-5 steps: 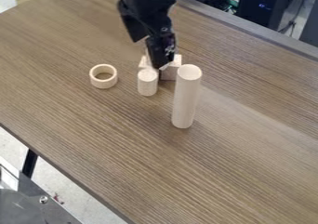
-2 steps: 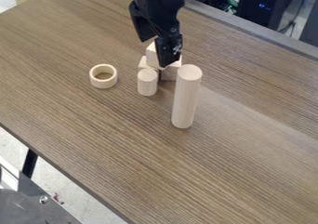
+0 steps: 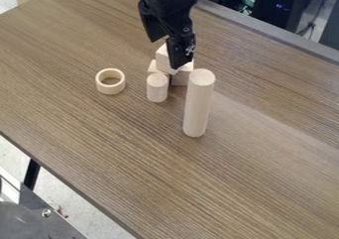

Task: Remove the stick from the cube with a hole on top and put it on the table

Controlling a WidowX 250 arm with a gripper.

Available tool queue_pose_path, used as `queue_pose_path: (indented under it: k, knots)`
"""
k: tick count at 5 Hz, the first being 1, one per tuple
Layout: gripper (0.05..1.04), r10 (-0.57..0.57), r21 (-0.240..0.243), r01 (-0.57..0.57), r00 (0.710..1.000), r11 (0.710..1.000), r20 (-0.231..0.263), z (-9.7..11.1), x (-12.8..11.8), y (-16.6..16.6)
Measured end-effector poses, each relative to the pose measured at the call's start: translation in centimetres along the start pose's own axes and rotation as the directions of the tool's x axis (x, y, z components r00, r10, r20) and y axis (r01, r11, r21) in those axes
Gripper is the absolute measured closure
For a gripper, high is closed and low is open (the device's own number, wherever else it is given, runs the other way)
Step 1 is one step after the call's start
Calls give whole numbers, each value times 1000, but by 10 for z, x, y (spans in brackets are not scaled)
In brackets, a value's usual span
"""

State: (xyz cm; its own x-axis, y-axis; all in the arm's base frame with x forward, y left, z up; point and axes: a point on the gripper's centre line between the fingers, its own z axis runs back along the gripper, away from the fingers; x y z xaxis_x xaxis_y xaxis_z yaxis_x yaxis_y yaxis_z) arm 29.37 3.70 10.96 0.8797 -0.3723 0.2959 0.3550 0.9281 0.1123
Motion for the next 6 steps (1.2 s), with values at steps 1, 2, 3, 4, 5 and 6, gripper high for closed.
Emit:
queue_pose_path:
  k: [1, 2, 3, 4, 5, 6]
  knots:
    - [85, 29, 6, -29, 1000, 1000, 9, -1, 4, 3]
    - [85, 52, 21, -52, 998, 998, 19, 0, 6, 9]
    - [85, 73, 34, -73, 997, 997, 19, 0, 5, 14]
    - [85, 86, 40, -87, 996, 995, 20, 0, 3, 17]
    - [85, 97, 52, -99, 995, 994, 33, 0, 3, 22]
    - [85, 122, 36, -123, 992, 992, 32, -7, 4, 23]
